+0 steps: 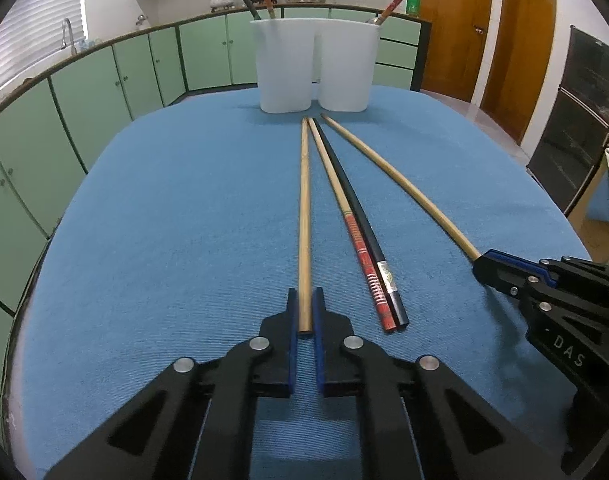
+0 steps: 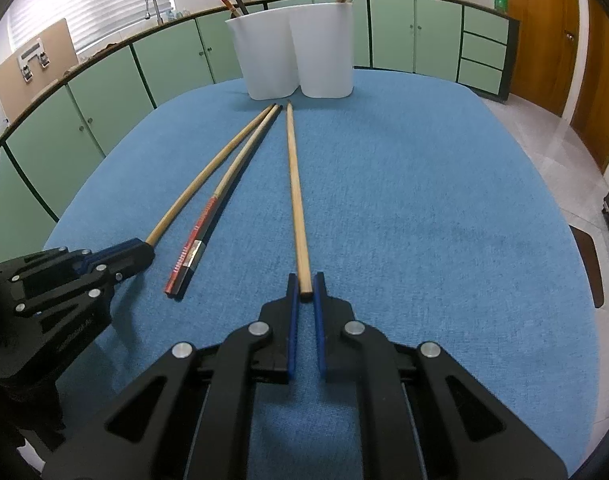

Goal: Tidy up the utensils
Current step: 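Lift both wooden chopsticks into the white holder and open both tools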

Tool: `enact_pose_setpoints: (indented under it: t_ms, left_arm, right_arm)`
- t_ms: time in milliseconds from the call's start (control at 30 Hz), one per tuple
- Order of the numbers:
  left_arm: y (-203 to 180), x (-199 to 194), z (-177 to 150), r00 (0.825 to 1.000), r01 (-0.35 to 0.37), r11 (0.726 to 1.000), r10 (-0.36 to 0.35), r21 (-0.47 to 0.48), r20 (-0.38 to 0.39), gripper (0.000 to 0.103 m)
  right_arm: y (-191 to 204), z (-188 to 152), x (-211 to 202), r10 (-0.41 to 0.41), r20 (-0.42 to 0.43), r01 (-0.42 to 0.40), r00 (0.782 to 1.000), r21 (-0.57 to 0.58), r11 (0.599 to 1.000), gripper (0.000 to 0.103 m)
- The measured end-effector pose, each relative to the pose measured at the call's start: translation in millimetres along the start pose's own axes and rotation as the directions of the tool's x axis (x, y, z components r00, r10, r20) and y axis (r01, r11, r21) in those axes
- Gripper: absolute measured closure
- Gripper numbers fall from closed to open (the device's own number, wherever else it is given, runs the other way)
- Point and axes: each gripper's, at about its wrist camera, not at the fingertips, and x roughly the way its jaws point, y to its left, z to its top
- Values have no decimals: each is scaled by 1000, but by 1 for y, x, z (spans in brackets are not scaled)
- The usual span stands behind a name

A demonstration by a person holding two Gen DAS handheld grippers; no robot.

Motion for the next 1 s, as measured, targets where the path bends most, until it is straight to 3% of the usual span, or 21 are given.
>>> enact_pose_setpoints:
  t_ms: [200, 433, 733, 1000]
  left_arm:
    - [6, -13, 3, 1000, 8, 1000, -7, -17, 28, 96]
    - [10, -55, 23, 991, 4, 1000, -2, -11, 134, 96]
    - [19, -108, 64, 956, 19, 1000, -17, -4, 291, 97]
    - [26, -126, 104, 928, 37, 999, -41, 18, 370, 97]
  right_arm:
    - [0, 5, -18, 4, 52, -3, 999, -12, 1000, 97]
    - [-4, 30, -56, 19, 138, -16, 990, -20, 1000, 97]
    - [-7, 77, -97, 59, 238, -53, 970, -33, 998, 97]
    - [-2, 123, -127, 105, 305, -82, 947, -87, 993, 97]
